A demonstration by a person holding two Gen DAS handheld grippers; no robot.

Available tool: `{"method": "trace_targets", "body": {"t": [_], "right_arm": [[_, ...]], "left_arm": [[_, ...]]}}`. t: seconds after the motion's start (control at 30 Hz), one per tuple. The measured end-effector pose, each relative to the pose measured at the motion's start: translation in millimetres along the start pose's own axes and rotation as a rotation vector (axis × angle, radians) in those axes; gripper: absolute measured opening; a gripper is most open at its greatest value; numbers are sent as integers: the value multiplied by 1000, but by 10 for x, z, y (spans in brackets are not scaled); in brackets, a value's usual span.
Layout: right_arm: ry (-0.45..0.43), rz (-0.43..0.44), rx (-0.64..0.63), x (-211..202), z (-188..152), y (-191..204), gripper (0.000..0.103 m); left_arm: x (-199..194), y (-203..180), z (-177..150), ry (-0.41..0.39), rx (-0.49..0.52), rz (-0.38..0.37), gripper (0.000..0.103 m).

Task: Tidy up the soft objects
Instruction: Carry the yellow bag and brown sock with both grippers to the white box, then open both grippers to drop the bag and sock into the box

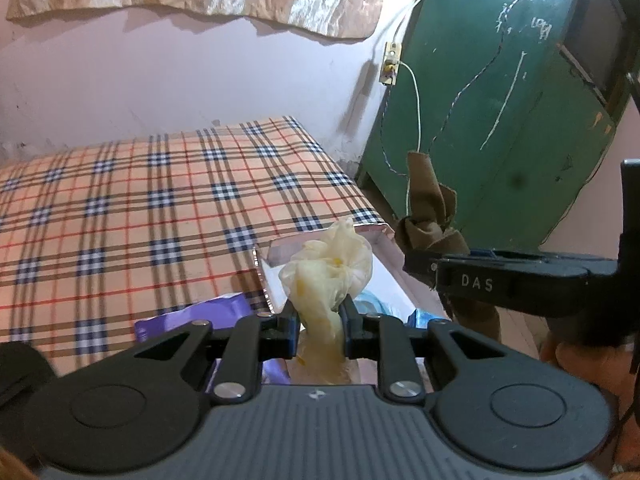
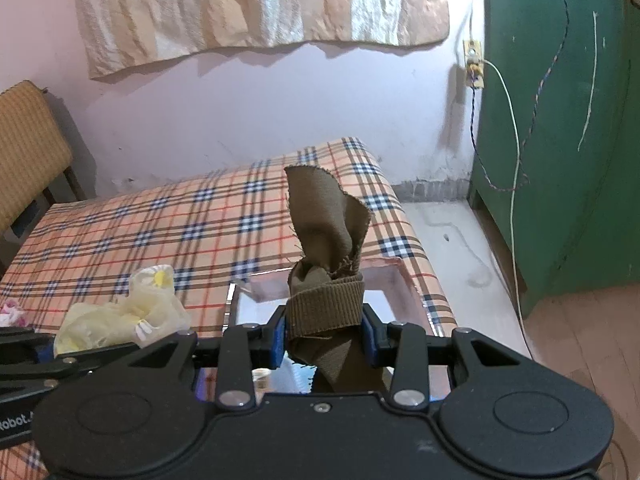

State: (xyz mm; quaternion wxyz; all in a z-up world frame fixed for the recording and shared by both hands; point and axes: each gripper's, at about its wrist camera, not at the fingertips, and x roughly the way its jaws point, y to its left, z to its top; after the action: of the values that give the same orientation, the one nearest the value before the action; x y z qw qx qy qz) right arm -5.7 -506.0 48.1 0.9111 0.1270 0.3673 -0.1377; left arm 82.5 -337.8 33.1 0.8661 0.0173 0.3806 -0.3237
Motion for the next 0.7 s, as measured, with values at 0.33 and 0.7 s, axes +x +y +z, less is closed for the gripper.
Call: {"method": "trace_targets", "body": {"t": [0.33,0.7], "right_arm": [[-18,-33,21,194,21,-213,74],[-62,-68,-17,-263,-48,66,78]], "left_arm": [[287,-7,101,-15,-31,-48,58],[-208,93,120,-59,-29,46,85]]}}
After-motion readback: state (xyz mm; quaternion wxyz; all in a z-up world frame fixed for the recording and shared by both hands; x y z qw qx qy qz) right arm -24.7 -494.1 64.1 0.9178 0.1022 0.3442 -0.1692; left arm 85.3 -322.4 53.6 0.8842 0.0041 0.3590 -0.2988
